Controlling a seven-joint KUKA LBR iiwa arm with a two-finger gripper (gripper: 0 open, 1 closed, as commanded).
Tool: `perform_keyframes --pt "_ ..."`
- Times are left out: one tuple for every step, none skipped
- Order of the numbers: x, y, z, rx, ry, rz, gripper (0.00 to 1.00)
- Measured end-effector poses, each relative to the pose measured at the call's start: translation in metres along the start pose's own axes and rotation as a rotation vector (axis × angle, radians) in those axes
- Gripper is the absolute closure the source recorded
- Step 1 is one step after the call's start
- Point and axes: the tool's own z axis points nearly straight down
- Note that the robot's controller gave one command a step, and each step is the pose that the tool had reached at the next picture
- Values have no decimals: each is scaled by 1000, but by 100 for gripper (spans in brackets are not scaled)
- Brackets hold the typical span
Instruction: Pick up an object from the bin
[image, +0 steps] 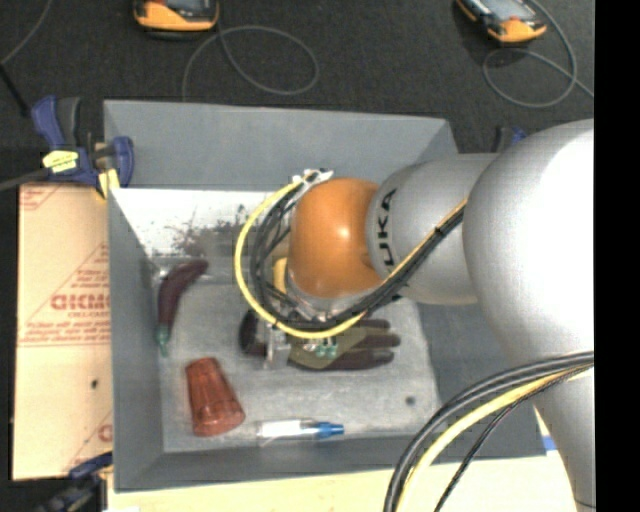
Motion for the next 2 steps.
perform_keyframes --pt "0 0 0 0 0 0 100" --pt "0 0 -2 0 0 2 100"
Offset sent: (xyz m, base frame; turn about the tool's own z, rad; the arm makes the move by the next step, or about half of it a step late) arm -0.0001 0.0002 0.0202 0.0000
